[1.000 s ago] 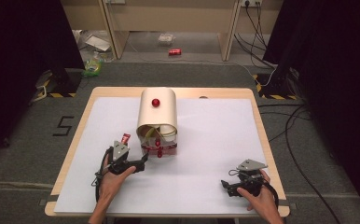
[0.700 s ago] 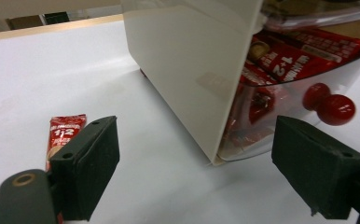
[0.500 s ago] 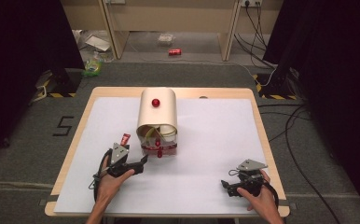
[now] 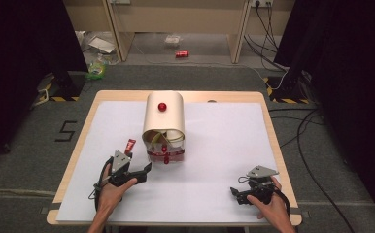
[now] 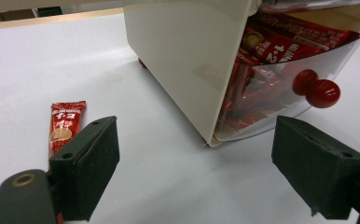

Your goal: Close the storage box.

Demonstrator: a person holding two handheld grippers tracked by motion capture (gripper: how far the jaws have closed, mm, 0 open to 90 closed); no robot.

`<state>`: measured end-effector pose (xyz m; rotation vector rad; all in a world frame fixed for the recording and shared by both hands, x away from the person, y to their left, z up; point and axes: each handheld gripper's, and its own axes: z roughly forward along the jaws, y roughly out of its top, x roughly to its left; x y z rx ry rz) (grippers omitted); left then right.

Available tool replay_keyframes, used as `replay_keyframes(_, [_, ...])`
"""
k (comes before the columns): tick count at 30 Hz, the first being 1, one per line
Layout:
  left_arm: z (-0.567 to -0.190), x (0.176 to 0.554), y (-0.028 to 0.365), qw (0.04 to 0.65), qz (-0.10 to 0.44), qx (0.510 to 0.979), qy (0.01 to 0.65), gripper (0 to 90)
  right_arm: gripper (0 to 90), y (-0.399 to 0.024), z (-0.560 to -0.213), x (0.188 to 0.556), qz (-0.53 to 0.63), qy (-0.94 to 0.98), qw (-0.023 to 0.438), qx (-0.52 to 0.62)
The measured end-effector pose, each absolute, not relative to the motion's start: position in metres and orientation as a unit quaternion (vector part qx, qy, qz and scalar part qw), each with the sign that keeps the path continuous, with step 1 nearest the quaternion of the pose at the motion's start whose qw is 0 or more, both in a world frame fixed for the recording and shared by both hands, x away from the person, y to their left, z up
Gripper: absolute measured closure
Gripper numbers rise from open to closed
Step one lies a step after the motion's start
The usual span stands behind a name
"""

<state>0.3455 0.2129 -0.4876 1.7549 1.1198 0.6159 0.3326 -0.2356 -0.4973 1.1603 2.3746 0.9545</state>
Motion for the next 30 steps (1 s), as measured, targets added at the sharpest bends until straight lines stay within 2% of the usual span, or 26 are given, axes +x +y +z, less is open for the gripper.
replay_keyframes(30, [-0.487,0.327,0.218,0.465,0.249,0.727,0.44,14.7,0.3,-0.236,-0.497,0.333,0.335,0.834,0.165,0.407])
